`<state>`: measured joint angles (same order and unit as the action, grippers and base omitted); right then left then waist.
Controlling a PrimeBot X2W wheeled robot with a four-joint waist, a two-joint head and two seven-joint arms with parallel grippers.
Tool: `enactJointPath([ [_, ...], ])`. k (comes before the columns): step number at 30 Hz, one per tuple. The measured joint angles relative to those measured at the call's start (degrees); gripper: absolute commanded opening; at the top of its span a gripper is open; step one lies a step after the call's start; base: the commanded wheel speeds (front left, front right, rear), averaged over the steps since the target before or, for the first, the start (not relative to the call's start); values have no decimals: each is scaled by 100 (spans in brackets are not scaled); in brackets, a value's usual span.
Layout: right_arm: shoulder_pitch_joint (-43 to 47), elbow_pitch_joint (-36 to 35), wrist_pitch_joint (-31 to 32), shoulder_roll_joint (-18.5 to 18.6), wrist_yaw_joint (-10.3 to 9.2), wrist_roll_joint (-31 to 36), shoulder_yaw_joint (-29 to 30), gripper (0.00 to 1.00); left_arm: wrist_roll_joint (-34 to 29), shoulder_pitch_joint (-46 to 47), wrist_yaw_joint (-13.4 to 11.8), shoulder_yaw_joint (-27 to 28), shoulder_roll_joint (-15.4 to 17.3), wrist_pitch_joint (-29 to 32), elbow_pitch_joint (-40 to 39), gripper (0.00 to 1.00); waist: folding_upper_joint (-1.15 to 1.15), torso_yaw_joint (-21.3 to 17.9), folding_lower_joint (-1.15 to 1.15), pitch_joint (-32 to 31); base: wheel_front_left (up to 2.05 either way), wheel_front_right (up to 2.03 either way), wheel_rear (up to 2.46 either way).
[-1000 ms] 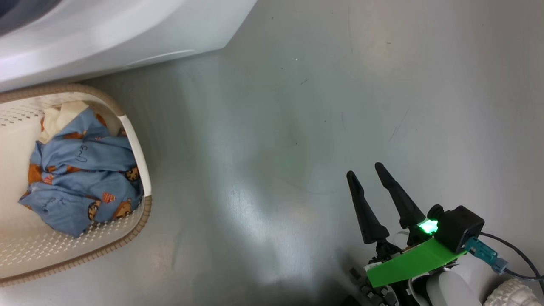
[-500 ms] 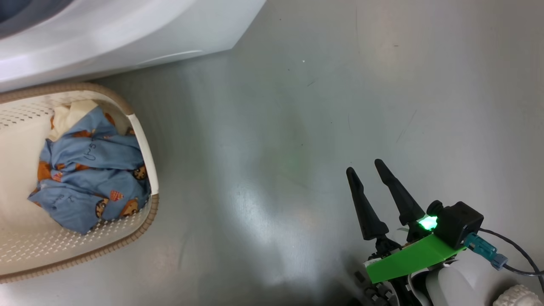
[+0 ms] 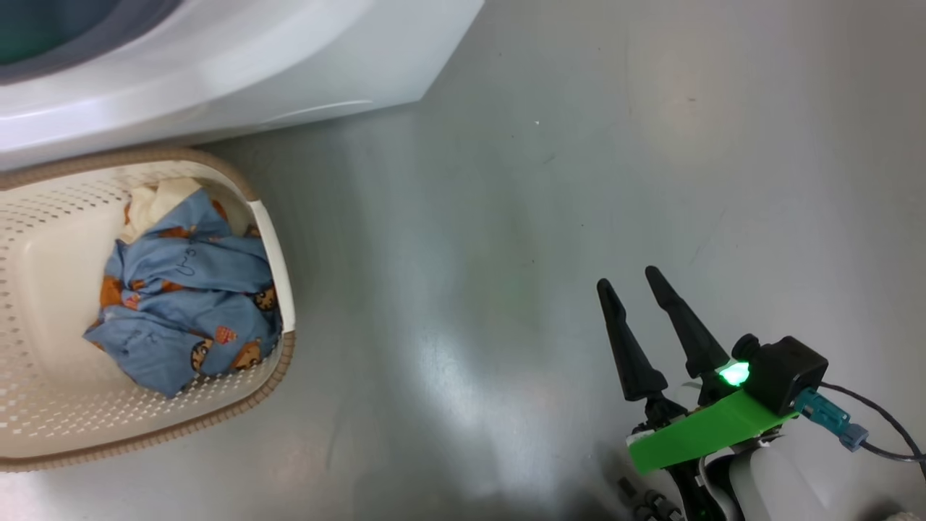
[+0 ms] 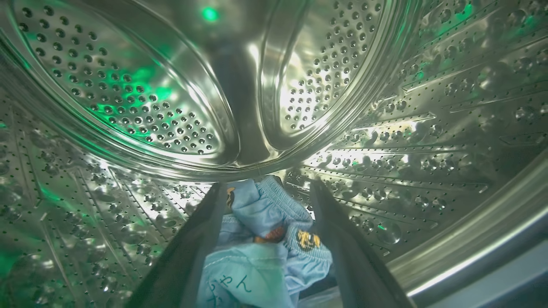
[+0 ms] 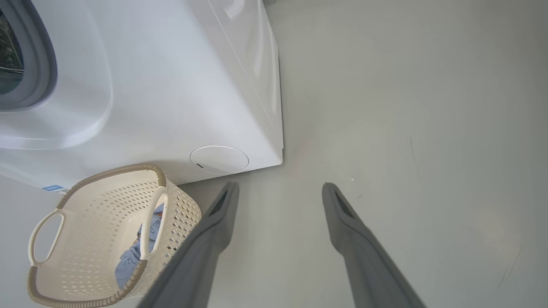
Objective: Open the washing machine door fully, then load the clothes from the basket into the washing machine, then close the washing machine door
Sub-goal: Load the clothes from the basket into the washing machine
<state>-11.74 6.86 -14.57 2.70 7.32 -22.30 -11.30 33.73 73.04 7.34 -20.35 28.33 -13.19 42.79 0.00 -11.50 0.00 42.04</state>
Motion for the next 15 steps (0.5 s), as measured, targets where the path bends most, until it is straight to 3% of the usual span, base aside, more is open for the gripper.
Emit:
enactJointPath([
  [15,-47,143,0,2,0,14,105,100,281,-230,0,-254,-254,-102,343,100,0,162,0,-367,0,0,0],
])
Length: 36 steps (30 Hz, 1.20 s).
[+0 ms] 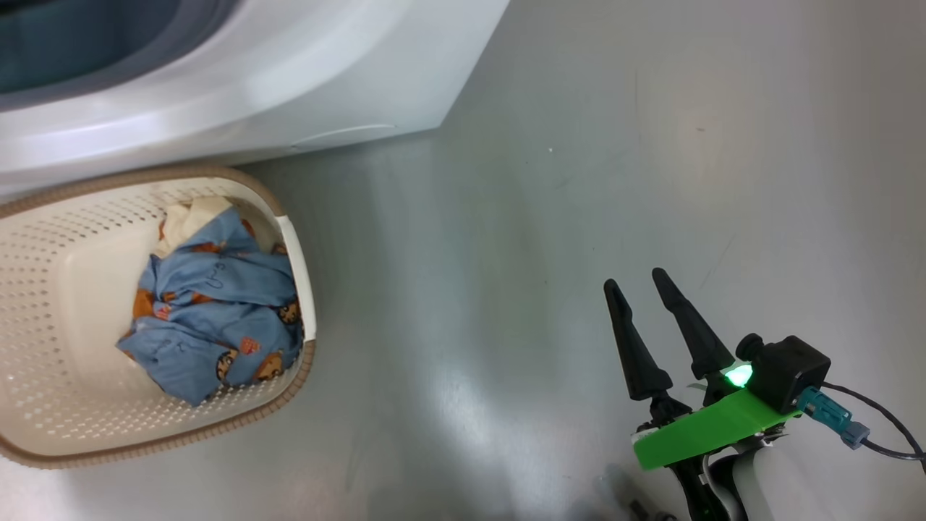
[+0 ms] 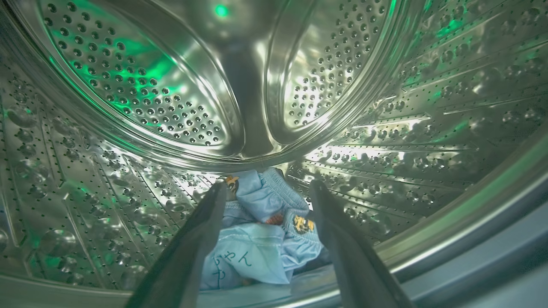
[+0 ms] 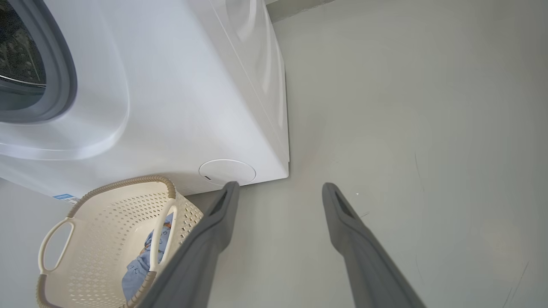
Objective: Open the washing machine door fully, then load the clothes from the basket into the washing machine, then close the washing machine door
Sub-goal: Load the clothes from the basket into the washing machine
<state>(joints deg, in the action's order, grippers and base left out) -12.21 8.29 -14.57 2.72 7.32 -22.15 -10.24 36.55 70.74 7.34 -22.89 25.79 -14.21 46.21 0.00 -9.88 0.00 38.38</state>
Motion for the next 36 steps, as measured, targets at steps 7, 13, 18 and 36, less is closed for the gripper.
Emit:
enactJointPath([
  [7,1,97,0,3,0,46,45,100,-3,-228,0,-1,-157,-42,-26,100,0,86,0,-243,0,0,0],
  [13,17,245,1,4,0,125,131,100,-19,-700,0,180,-303,-43,-224,100,0,196,0,-553,0,0,0],
  [18,47,309,0,8,0,203,200,100,-54,-1131,0,401,-445,-43,-460,100,0,296,0,-851,0,0,0],
  [36,435,531,1,13,0,293,318,100,-622,-2887,-2,1235,-817,-44,-1694,100,0,585,0,-1910,0,0,0],
])
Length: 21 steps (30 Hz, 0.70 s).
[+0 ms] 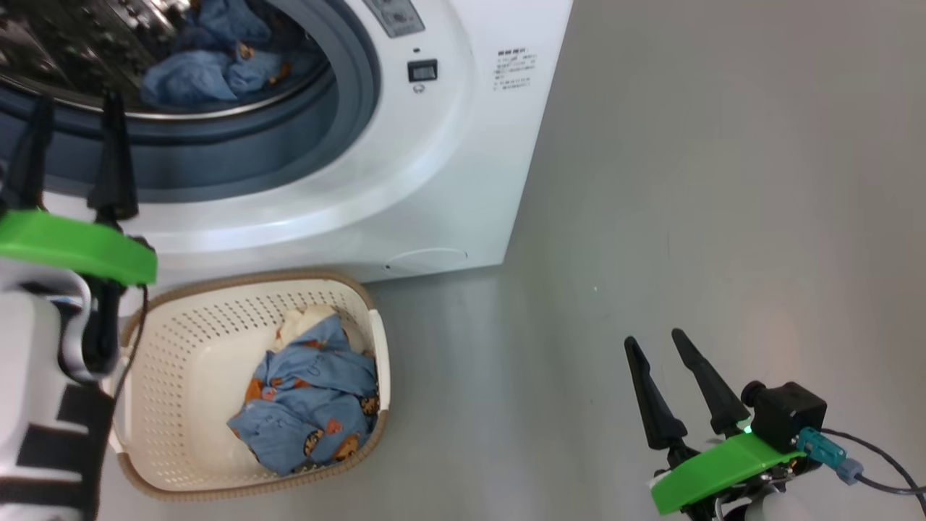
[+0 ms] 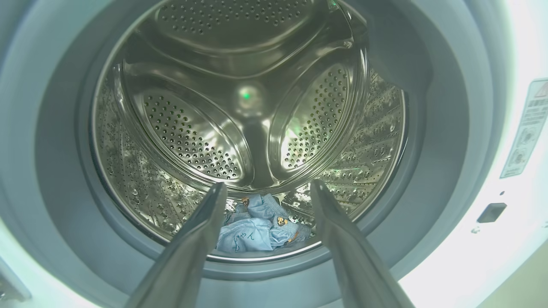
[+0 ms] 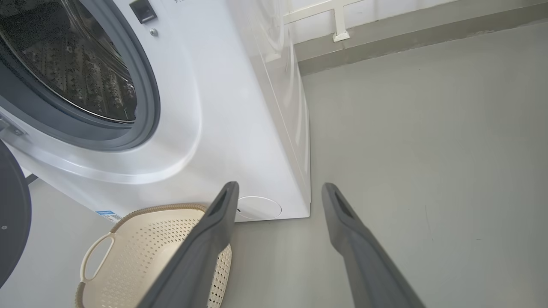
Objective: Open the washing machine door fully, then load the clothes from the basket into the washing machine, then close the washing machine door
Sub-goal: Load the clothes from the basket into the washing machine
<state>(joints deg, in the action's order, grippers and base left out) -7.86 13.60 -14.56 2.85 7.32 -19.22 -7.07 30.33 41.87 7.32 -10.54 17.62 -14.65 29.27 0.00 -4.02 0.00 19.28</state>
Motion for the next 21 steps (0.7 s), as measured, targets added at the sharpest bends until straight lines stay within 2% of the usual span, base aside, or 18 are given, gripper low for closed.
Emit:
enactJointPath([
  [10,221,31,0,-1,0,0,47,100,-292,-1059,-51,502,-266,1,-563,100,0,167,0,-558,0,0,0],
  [21,346,55,0,-1,0,-2,60,100,-497,-1875,-43,833,-354,1,-1007,100,0,282,0,-898,0,0,0],
])
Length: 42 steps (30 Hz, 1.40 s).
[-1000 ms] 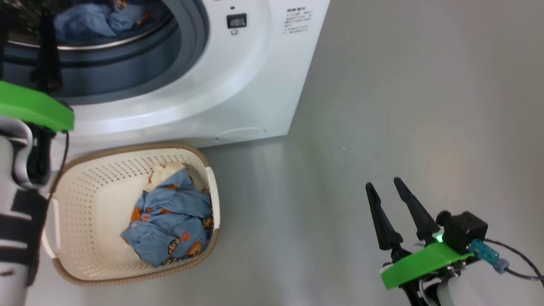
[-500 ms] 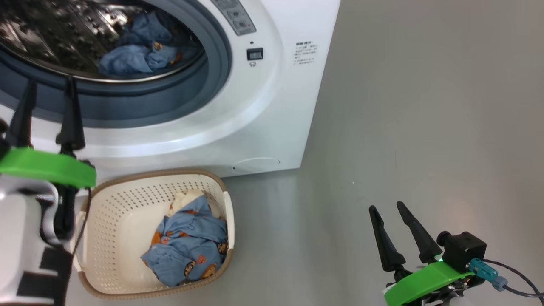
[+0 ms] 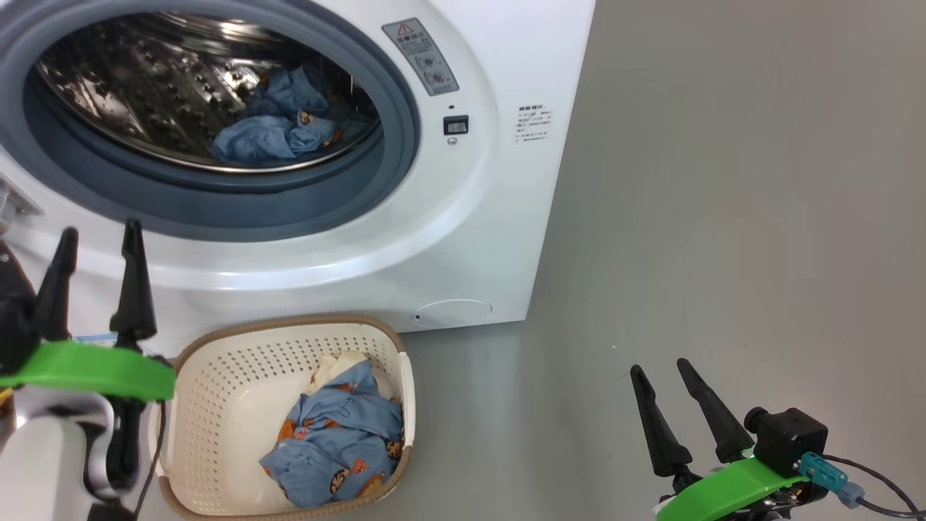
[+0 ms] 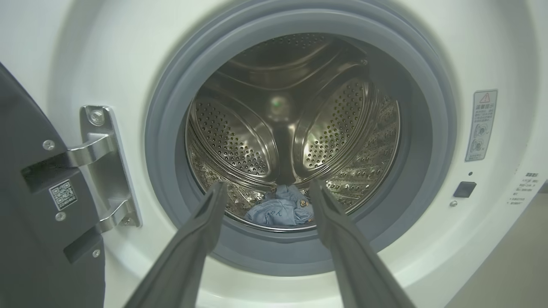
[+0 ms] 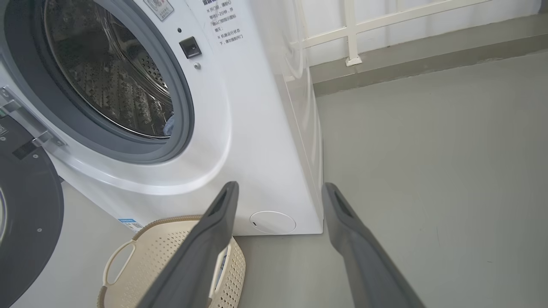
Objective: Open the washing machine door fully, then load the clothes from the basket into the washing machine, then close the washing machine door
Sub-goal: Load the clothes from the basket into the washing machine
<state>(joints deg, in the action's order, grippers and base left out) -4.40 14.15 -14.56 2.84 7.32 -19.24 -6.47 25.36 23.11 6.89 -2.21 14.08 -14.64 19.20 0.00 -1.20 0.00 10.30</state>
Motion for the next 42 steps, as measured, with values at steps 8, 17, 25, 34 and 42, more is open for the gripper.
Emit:
enactJointPath([
  [8,120,77,0,-1,0,0,10,100,-188,-683,2,164,-71,0,-285,100,0,-12,0,-212,0,0,0],
  [17,185,76,0,-1,0,29,51,100,-334,-1445,-10,422,-202,0,-570,100,0,-39,0,-389,0,0,0],
  [25,247,78,0,-3,0,113,68,100,-444,-1990,-16,662,-318,0,-755,100,0,-34,0,-491,0,0,0],
  [34,343,71,0,-4,0,157,85,100,-740,-2505,-18,881,-557,1,-1103,100,0,-14,0,-571,0,0,0],
  [42,342,21,0,-5,0,253,80,100,-962,-2845,-5,1022,-749,1,-1344,100,0,-64,0,-557,0,0,0],
])
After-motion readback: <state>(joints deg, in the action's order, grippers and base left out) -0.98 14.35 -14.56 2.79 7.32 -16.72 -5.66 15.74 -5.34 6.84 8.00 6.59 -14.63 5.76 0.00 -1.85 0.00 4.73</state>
